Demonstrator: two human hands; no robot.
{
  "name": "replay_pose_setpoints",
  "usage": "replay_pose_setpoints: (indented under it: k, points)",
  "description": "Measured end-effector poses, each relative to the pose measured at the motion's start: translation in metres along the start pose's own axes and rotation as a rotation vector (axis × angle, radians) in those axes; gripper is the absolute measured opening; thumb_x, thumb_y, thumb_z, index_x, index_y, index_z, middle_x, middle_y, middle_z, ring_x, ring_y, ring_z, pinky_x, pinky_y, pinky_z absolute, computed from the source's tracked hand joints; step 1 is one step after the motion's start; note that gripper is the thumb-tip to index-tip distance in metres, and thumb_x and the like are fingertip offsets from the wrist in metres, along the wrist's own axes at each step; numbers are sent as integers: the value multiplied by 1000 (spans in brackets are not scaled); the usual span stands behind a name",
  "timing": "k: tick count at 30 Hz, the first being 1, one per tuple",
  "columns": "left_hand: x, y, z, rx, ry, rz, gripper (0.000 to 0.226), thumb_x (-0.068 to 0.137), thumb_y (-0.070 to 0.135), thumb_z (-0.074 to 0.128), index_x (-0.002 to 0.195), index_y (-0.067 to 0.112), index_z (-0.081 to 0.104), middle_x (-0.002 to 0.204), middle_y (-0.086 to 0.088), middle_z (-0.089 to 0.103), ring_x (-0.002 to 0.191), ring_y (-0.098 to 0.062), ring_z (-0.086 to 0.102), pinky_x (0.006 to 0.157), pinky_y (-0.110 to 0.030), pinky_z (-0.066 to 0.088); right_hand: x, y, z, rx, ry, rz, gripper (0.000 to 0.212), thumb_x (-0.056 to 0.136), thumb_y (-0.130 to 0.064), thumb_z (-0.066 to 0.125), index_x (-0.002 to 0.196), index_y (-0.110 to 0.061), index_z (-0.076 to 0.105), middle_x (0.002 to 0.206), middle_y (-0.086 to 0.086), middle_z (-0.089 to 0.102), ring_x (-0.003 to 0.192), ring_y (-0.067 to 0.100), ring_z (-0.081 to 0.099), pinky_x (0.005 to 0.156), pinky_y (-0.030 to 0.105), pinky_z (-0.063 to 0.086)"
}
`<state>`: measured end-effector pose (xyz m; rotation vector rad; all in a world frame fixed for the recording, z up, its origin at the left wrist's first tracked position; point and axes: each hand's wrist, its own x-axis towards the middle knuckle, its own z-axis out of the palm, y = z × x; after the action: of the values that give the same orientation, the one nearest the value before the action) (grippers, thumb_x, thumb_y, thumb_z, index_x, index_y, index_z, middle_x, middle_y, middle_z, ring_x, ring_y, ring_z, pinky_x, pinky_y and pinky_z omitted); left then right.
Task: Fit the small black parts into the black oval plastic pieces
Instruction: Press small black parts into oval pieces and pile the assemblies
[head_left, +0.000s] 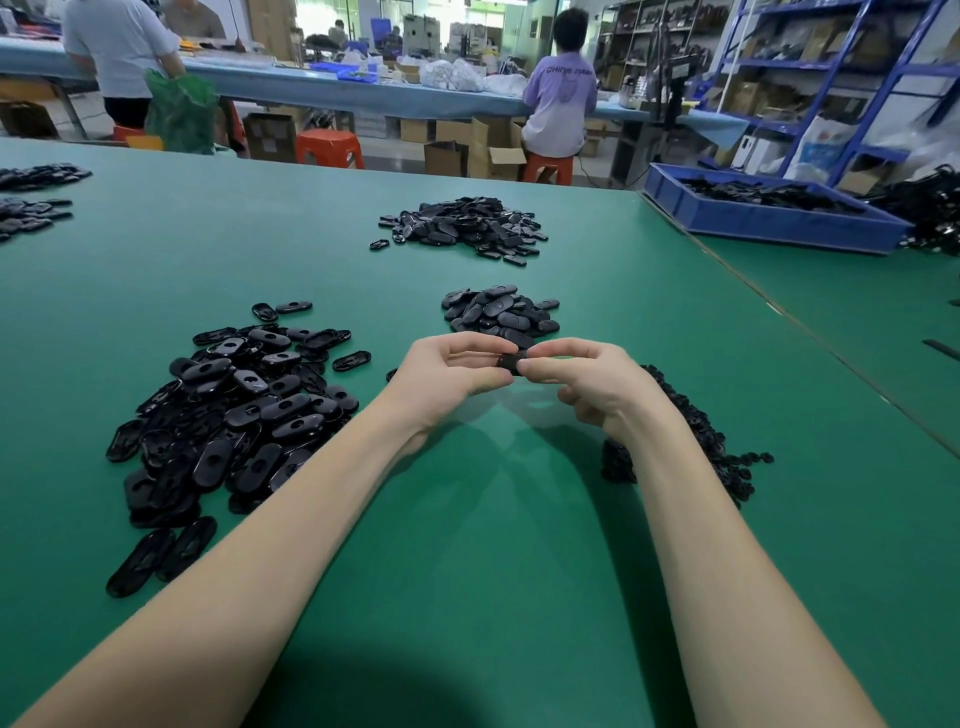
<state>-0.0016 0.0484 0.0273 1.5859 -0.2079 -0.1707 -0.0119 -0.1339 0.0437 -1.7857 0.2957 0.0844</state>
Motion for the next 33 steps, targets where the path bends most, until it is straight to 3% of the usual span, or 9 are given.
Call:
replay_pose_setpoints:
  k: [5, 8, 11, 19, 24, 27, 33]
  points:
    - [1, 2, -5, -186, -51, -138, 25, 83, -11, 68, 93, 11, 74, 85, -10, 75, 81, -15, 71, 83, -20, 57, 0, 2, 0, -56, -69, -33, 19, 69, -35, 92, 82, -27, 82, 69, -8, 65, 52, 8, 41, 42, 18, 25]
    - [1, -1, -5, -138, 3, -164, 21, 83, -7, 70, 92, 12, 72, 87, -15, 73, 84, -21, 68, 96, -31, 55, 2, 0, 4, -109, -68, -76, 13, 71, -33, 90, 80, -27, 82, 65, -9, 65, 53, 8, 43, 43, 18, 27]
    - [1, -1, -3, -79, 18, -151, 21, 83, -7, 70, 89, 13, 71, 88, -15, 73, 84, -21, 65, 100, -34, 52, 3, -1, 5, -145, -52, -91, 10, 73, -29, 88, 80, -25, 82, 64, -6, 61, 53, 9, 43, 44, 18, 27]
    - [0, -2, 1, -8, 64, -113, 14, 84, -3, 74, 90, 9, 70, 84, -14, 73, 77, -20, 65, 80, -23, 55, 4, 1, 12, -219, 5, -166, 10, 74, -18, 82, 68, -21, 75, 49, -17, 54, 39, -2, 42, 38, 8, 27]
    - [2, 0, -3, -33, 45, -101, 15, 83, -4, 74, 90, 10, 72, 86, -13, 75, 78, -18, 68, 87, -26, 57, 4, 5, 16, -110, -26, -211, 18, 78, -11, 79, 67, -20, 69, 49, -21, 57, 42, -9, 49, 40, 4, 31]
    - [3, -1, -6, -83, 9, -95, 15, 84, -5, 74, 91, 8, 72, 84, -11, 76, 74, -14, 71, 80, -20, 59, 2, 6, 15, -65, -44, -201, 17, 79, -11, 79, 68, -19, 69, 52, -20, 59, 44, -9, 49, 41, 4, 32]
    - [4, -2, -4, -101, 32, -95, 16, 83, -6, 73, 91, 8, 72, 86, -12, 76, 77, -17, 72, 86, -24, 59, 0, 5, 15, -58, -35, -192, 16, 80, -10, 79, 70, -17, 68, 49, -20, 57, 42, -9, 48, 41, 4, 31]
